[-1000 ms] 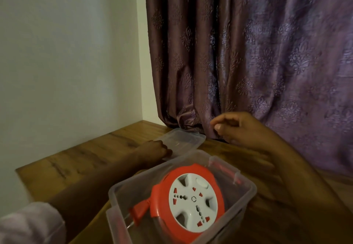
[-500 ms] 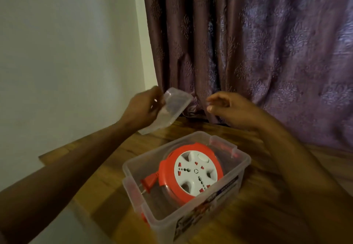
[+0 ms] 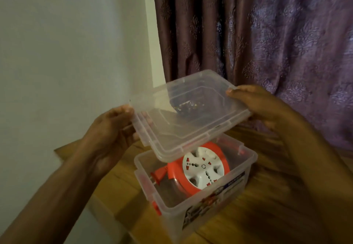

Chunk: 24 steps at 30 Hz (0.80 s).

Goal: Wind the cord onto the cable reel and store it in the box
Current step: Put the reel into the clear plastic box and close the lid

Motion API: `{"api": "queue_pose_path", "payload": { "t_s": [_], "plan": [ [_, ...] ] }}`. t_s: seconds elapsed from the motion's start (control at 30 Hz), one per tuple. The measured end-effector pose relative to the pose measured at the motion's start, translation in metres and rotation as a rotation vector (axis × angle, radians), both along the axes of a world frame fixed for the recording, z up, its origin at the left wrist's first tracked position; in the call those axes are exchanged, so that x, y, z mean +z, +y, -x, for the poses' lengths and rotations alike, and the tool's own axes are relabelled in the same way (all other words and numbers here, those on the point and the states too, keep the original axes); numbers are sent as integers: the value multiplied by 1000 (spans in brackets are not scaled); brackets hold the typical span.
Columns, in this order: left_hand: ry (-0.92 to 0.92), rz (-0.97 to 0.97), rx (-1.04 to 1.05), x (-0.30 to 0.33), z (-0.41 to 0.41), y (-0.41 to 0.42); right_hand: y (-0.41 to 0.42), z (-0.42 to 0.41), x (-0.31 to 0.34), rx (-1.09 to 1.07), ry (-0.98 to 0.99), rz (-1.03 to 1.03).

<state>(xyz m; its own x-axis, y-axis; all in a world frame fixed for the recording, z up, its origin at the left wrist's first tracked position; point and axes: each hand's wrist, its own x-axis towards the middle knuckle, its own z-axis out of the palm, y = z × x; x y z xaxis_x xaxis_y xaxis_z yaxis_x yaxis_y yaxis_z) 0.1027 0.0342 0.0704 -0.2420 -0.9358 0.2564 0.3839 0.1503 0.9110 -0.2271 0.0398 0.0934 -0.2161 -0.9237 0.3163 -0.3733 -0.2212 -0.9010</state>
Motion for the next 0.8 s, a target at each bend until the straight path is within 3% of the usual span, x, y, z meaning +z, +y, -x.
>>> {"api": "queue_pose_path", "payload": {
  "t_s": [0.17,0.37,0.57,0.8],
  "plan": [
    [-233,-107,-35,-35,-14,19,4,10,-3,28,330,-408],
    [-611,-33,47,-31,-21,25,1,11,-18,37,472,-556],
    [-720,31,162,-31,-15,23,-1,6,-18,86,634,-688],
    [-697,-28,98,-44,-17,29,-6,4,-22,48,692,-657]
  ]
}}
